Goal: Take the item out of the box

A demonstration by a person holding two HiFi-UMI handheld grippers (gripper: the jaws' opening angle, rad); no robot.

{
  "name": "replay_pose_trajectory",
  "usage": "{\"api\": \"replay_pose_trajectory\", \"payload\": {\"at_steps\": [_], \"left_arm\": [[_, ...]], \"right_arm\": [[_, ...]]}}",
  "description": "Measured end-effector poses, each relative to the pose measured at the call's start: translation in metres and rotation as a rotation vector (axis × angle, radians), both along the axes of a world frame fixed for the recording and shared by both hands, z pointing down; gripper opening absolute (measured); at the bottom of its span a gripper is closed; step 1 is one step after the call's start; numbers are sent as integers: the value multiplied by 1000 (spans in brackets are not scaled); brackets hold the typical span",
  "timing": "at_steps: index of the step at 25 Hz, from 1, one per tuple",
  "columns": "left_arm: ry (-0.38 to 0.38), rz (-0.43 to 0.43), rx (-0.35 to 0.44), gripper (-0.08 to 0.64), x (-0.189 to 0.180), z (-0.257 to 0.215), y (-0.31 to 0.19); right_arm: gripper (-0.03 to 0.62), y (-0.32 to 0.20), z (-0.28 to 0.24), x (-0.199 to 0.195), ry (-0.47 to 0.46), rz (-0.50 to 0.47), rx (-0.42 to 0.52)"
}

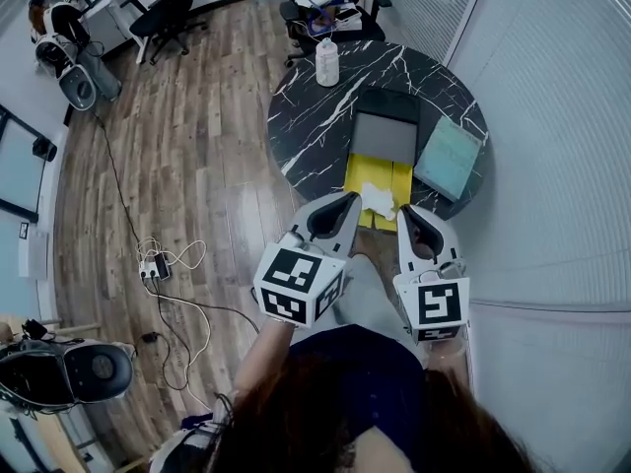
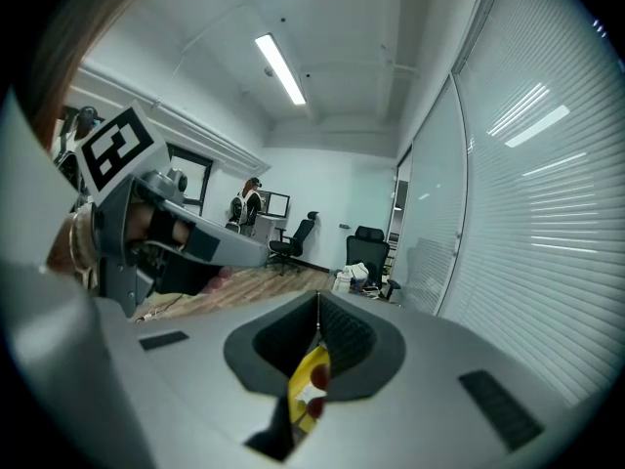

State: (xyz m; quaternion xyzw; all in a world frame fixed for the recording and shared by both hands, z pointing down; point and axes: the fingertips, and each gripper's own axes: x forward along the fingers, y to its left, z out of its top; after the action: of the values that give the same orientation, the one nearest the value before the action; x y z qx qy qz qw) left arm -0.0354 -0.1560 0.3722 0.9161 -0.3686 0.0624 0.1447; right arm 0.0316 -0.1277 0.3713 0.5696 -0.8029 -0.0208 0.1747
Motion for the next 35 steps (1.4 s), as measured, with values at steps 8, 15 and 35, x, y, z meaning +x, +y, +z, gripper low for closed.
{"api": "replay_pose_trajectory", "payload": {"at_steps": [8,15,35], "left_arm": [[-2,15,4,28,24,-2,-24],[-3,10,11,28,40,-4,-51],[-22,-26,4,28,48,-3,-93]], "right_arm": [[26,-22,17,10,19,-41,-50],[26,-43,38,14,23,-94,-100],[28,-83,103,15,49,-182,-263]]}}
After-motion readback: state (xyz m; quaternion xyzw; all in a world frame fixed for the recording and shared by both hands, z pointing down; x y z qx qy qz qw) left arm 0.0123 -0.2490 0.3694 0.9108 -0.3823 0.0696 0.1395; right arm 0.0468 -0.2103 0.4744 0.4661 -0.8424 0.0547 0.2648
